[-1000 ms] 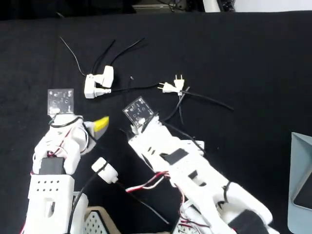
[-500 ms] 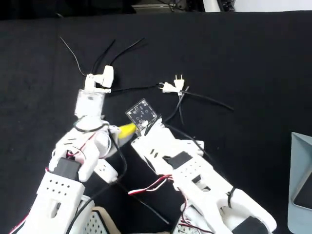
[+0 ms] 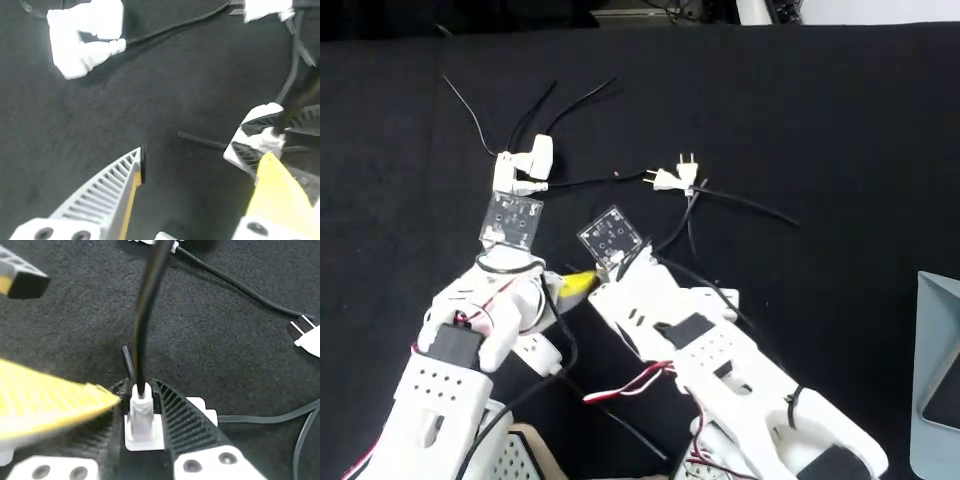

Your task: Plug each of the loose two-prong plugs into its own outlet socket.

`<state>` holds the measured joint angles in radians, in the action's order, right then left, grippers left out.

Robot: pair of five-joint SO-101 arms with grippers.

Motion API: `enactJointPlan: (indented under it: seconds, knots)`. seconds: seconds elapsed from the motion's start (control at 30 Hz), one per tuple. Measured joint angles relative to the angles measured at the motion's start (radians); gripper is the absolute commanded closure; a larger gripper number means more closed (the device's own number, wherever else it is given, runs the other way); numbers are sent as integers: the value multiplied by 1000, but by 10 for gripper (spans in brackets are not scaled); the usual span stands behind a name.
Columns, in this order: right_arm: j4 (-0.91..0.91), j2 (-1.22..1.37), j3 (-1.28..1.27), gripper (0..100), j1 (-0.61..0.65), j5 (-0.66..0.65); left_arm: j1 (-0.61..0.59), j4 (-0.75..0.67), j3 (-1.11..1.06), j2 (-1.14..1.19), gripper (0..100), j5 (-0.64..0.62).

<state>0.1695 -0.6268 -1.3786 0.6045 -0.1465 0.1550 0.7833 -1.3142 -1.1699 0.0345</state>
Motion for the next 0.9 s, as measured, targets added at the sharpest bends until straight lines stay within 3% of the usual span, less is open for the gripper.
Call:
enactJointPlan:
  seconds: [0.37, 0.63, 0.77, 0.9]
  knots:
    - [-5, -5, -8, 983, 0, 2, -63, -41, 0, 2, 647, 3]
    - [121, -12, 43, 979, 0, 3, 21, -123, -21, 2, 647, 3]
    - [161, -9, 66, 899, -3, 34, 32, -126, -21, 2, 647, 5]
    - [170, -12, 66, 920, -6, 55, 37, -126, -21, 2, 647, 5]
